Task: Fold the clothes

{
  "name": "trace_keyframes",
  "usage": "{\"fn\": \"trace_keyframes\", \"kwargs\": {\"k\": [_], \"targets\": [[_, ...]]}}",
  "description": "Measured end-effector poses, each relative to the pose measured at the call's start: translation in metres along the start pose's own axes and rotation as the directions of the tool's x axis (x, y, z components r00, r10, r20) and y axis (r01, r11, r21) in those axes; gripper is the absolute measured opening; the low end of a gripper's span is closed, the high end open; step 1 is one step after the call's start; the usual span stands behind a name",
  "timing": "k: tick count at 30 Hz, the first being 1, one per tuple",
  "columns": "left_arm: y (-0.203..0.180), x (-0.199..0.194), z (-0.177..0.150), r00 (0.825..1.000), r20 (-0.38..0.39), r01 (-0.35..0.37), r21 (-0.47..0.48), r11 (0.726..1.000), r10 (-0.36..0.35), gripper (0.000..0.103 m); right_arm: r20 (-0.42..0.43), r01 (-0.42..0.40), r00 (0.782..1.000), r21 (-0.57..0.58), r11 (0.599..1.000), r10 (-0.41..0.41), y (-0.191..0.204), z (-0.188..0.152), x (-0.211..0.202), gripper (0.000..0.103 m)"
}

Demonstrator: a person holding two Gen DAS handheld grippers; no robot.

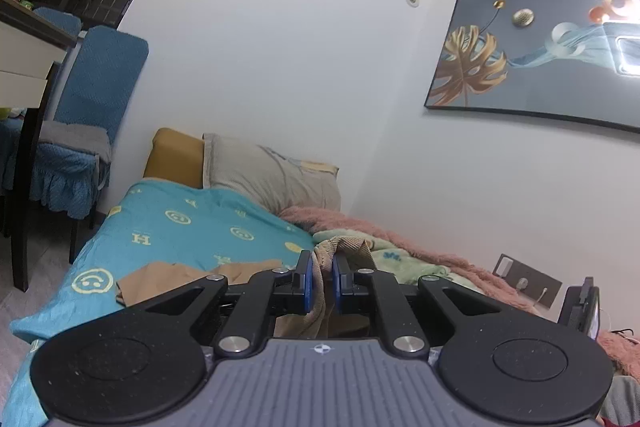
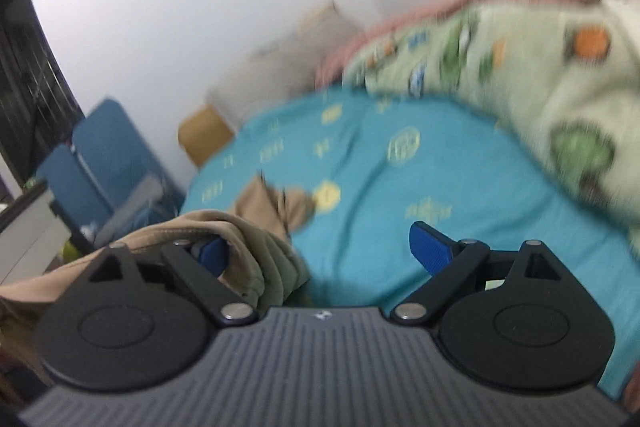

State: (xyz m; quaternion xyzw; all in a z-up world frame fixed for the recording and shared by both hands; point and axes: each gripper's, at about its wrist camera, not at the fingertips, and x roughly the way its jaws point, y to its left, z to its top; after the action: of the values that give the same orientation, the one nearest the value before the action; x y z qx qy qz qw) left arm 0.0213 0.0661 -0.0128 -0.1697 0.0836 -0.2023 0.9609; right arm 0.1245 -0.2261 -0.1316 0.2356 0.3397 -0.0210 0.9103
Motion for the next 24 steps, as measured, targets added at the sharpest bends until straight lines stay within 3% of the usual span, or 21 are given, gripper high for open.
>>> {"fn": "trace_keyframes", "kwargs": {"k": [8, 10, 11, 14, 17, 21, 24], "targets": [[0.005, -0.008, 0.002, 0.999, 0.039, -0.010, -0.038, 0.999, 0.011, 0.010, -0.132, 0.030, 0.991, -0.022, 0.999, -0.033, -0.005, 0.002, 0.013, 0.093], [0.008, -0.008, 0.003, 0.999, 0.042, -0.024, -0.058, 0.998, 0.026, 0.010, -0.218, -0.009, 0.976, 0.008, 1.000, 0.011, -0.008, -0.003, 0.020, 0.093], [0.012, -0.009, 0.005, 0.998, 0.046, -0.031, -0.066, 0.997, 0.034, 0.010, -0.213, -0.020, 0.977, 0.015, 1.000, 0.023, -0.009, -0.003, 0.014, 0.093], [0.018, -0.012, 0.008, 0.997, 0.056, -0.039, -0.090, 0.995, 0.044, 0.010, -0.152, -0.042, 0.987, 0.037, 0.998, 0.047, -0.013, 0.003, -0.013, 0.093], [0.019, -0.011, 0.009, 0.998, 0.047, -0.041, -0.090, 0.995, 0.046, 0.010, -0.084, -0.122, 0.987, 0.147, 0.982, 0.135, -0.032, 0.021, -0.041, 0.093], [0.017, -0.008, 0.008, 0.999, 0.026, -0.030, -0.073, 0.997, 0.032, 0.010, 0.099, -0.099, 0.992, 0.237, 0.966, 0.078, -0.052, 0.046, -0.076, 0.094], [0.014, -0.005, 0.006, 1.000, 0.013, -0.025, -0.051, 0.998, 0.026, 0.010, 0.141, -0.105, 0.987, 0.212, 0.972, 0.076, -0.051, 0.047, -0.079, 0.096]]}}
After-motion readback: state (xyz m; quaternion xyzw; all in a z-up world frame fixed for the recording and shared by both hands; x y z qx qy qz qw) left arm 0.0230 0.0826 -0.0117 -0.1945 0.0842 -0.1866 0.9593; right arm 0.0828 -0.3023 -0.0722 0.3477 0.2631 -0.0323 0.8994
